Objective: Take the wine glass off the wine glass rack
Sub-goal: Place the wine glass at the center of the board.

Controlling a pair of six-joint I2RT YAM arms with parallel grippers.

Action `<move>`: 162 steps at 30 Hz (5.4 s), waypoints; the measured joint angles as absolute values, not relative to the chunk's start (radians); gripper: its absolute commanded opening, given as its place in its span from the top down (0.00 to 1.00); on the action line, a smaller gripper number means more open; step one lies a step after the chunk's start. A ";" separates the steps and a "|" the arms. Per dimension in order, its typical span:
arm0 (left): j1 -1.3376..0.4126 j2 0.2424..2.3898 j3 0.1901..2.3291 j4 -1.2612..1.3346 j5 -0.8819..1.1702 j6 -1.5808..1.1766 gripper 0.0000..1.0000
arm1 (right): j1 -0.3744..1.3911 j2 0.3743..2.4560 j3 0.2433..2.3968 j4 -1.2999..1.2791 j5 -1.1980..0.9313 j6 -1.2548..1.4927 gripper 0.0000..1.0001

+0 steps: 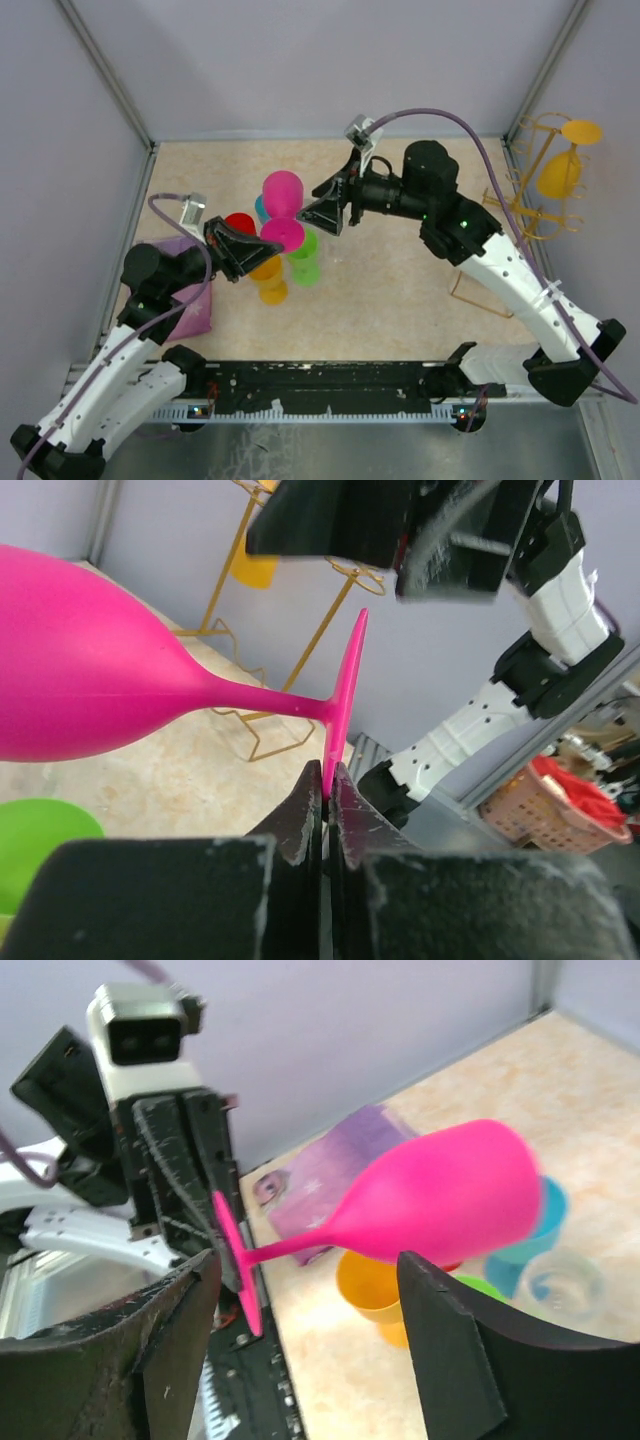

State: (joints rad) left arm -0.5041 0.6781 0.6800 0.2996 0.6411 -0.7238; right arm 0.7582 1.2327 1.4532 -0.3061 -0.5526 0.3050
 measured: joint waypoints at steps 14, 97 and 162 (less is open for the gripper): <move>-0.504 0.476 0.490 0.426 0.922 -0.314 1.00 | 0.549 1.135 1.430 -0.297 -0.383 0.425 0.14; -0.508 0.317 0.666 -0.055 -0.045 -0.402 0.01 | 1.291 1.240 1.005 -0.407 -0.090 -0.164 1.00; -0.508 0.372 0.693 -0.165 -0.069 -0.449 0.00 | -0.034 1.283 1.770 -0.817 0.285 0.179 0.01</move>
